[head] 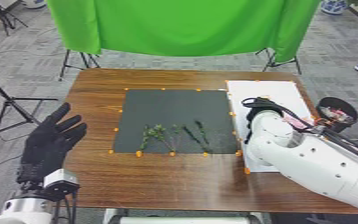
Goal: Arrange flowers
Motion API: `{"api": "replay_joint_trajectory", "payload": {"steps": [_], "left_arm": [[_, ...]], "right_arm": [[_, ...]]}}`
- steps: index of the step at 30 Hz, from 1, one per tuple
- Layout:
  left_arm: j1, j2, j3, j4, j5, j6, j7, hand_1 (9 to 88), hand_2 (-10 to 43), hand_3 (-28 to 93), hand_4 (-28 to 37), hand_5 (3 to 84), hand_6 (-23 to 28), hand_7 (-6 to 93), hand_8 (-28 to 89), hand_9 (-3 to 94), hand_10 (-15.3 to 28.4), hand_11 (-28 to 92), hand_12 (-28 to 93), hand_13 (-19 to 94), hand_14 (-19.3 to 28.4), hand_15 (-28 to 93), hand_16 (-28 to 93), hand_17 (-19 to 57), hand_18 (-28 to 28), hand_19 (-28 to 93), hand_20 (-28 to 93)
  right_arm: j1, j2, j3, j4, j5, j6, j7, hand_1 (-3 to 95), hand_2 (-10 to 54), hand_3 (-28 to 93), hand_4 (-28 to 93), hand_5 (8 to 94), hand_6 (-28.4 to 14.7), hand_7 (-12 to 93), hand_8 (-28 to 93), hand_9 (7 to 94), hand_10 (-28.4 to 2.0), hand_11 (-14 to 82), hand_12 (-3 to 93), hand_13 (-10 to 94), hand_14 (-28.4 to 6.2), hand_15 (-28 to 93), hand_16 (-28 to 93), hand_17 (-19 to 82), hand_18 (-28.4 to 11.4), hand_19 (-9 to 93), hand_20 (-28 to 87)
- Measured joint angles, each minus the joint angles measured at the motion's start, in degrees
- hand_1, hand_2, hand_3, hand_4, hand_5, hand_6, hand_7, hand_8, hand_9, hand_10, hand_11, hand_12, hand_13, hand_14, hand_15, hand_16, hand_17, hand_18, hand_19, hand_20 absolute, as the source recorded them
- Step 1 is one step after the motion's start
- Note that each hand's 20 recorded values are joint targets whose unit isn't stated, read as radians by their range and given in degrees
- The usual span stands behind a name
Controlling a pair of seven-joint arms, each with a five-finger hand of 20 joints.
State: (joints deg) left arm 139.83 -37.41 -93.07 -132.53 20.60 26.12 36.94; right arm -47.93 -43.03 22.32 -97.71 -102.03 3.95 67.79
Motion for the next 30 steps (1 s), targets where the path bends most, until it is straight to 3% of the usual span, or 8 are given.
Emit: {"api": "replay_joint_trajectory", "payload": {"steps": [6, 8, 10, 12, 14, 23, 30], "left_arm": [[0.1, -0.04, -0.06, 0.00, 0.04, 0.01, -0.04, 30.2, 7.1, 65, -20.5, 35.6, 9.1, 10.5, -8, 31.4, 19.1, 29, 11, 20, 25.9, 56, -12, -7.9, 25.6, 51, 5], [0.1, -0.03, -0.06, 0.00, 0.02, 0.01, -0.04, 30.3, 7.1, 65, -20.5, 35.7, 9.1, 10.4, -8, 31.5, 19.1, 29, 11, 20, 25.8, 56, -12, -7.9, 25.6, 51, 5], [0.1, -0.02, -0.03, 0.00, -0.02, 0.02, -0.04, 30.3, 7.2, 65, -20.4, 35.7, 9.1, 10.4, -8, 31.5, 19.2, 29, 11, 20, 25.8, 56, -12, -7.8, 25.5, 51, 5], [0.1, -0.02, -0.03, -0.01, -0.03, 0.03, -0.04, 30.3, 7.2, 65, -20.4, 35.7, 9.1, 10.4, -8, 31.5, 19.2, 29, 11, 20, 25.8, 56, -12, -7.9, 25.5, 51, 5], [0.2, -0.02, -0.03, -0.03, -0.02, 0.03, -0.04, 30.3, 7.2, 65, -20.5, 35.7, 9.1, 10.4, -8, 31.5, 19.2, 29, 11, 20, 25.9, 56, -12, -7.9, 25.5, 51, 5], [0.6, -0.12, -0.07, -0.07, -0.12, 0.08, 0.10, 30.3, 7.4, 65, -20.4, 35.8, 9.2, 10.4, -8, 31.5, 19.1, 29, 11, 20, 25.8, 56, -12, -7.9, 25.5, 51, 5], [0.7, -0.04, -0.04, -0.07, -0.19, 0.09, 0.21, 30.2, 7.3, 65, -20.4, 35.8, 9.2, 10.4, -8, 31.5, 19.1, 29, 11, 20, 25.9, 56, -12, -7.9, 25.5, 51, 5]], "right_arm": [[0.1, 1.2, -1.0, -0.1, -1.3, 0.8, -0.5, 60.2, -9.5, 72, -27, 74.6, -2.0, 27, 9, 89.7, -9.8, 8.0, 31.9, 85, -3.6, 42, 25, 60, -10.2, 93, -11], [0.4, 1.8, -1.6, -0.3, -1.9, 1.7, -0.6, 57.0, -9.5, 72, -26, 70.4, -3.3, 25, 7, 85.7, -12.1, 11.5, 27.3, 84, -4.9, 43, 22, 60, -10.8, 93, -11], [0.4, 2.4, -1.5, -0.8, -2.1, 2.5, -0.6, 49.1, -9.2, 74, -24, 65.1, -4.3, 22, 2, 77.8, -16.4, 19.5, 17.5, 83, -7.4, 46, 16, 59, -11.4, 93, -10], [-0.1, 3.0, -0.4, -1.8, -2.0, 2.6, -0.6, 43.9, -7.6, 76, -22, 62.3, -4.6, 20, -9, 74.6, -18.5, 19.9, 15.2, 81, -8.8, 48, 14, 59, -11.8, 93, -10], [-1.5, 3.5, 2.8, -3.5, -1.2, 2.0, -0.7, 41.9, -7.1, 75, -22, 60.0, -5.3, 19, -10, 72.6, -19.7, 19.1, 14.7, 81, -9.2, 49, 14, 58, -12.3, 93, -9], [-4.1, 4.2, 10.4, -6.6, 3.0, -9.0, -0.6, 39.6, -7.2, 75, -21, 56.2, -6.4, 16, -9, 68.2, -23.4, 15.6, 13.7, 79, -11.4, 51, 12, 57, -13.8, 93, -8], [-5.9, 3.8, 12.4, -6.6, 4.5, -12.5, 0.9, 40.3, -7.7, 74, -21, 55.4, -6.5, 16, -9, 67.2, -24.1, 14.1, 13.4, 79, -11.7, 51, 12, 57, -14.1, 93, -8]]}}
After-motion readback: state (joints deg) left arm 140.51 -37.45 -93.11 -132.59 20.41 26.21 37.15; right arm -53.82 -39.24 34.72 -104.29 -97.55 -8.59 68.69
